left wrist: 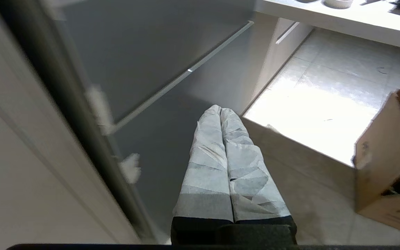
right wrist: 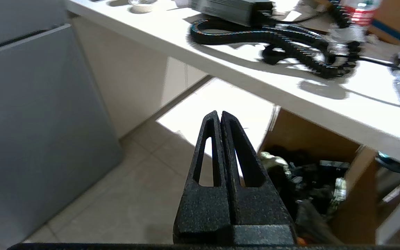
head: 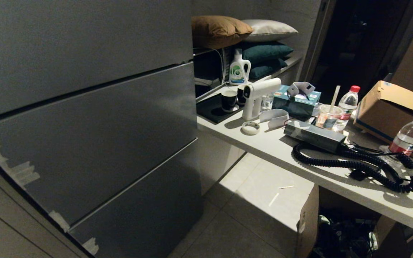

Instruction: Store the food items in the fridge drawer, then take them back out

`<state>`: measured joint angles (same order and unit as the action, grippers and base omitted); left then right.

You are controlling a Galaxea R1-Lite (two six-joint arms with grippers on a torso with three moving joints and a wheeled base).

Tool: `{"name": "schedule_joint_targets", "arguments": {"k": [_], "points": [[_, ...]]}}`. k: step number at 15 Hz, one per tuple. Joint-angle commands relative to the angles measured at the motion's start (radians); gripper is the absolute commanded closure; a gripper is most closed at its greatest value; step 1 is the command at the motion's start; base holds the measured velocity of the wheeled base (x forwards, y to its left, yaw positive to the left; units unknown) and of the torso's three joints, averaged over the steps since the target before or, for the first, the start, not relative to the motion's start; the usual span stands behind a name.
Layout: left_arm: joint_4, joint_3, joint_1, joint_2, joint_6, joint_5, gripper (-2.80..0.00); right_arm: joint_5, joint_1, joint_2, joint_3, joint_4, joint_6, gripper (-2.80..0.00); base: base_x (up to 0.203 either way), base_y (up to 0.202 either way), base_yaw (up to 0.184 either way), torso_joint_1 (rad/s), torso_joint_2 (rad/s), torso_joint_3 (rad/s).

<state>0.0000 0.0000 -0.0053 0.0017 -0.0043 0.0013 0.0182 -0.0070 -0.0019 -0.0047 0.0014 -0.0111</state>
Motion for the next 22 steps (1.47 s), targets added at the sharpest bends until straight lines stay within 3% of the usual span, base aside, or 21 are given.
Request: {"name": "schedule_joint_targets", "arguments": {"k": [1, 6, 22], "points": [[0.000, 0.000, -0.001, 0.000, 0.000, 0.000, 0.00, 0.000, 0.000, 0.000, 0.000, 0.000, -0.001, 0.00, 0.000, 0.197, -0.002, 0.002, 0.00, 0.007], [-0.001, 0.000, 0.000, 0.000, 0.000, 0.000, 0.00, 0.000, 0.000, 0.002, 0.000, 0.000, -0.001, 0.00, 0.000, 0.171, -0.002, 0.002, 0.00, 0.003], [-0.002, 0.000, -0.001, 0.000, -0.002, 0.002, 0.00, 0.000, 0.000, 0.002, 0.000, 0.000, -0.003, 0.00, -0.001, 0.000, -0.002, 0.000, 0.00, 0.000]]}}
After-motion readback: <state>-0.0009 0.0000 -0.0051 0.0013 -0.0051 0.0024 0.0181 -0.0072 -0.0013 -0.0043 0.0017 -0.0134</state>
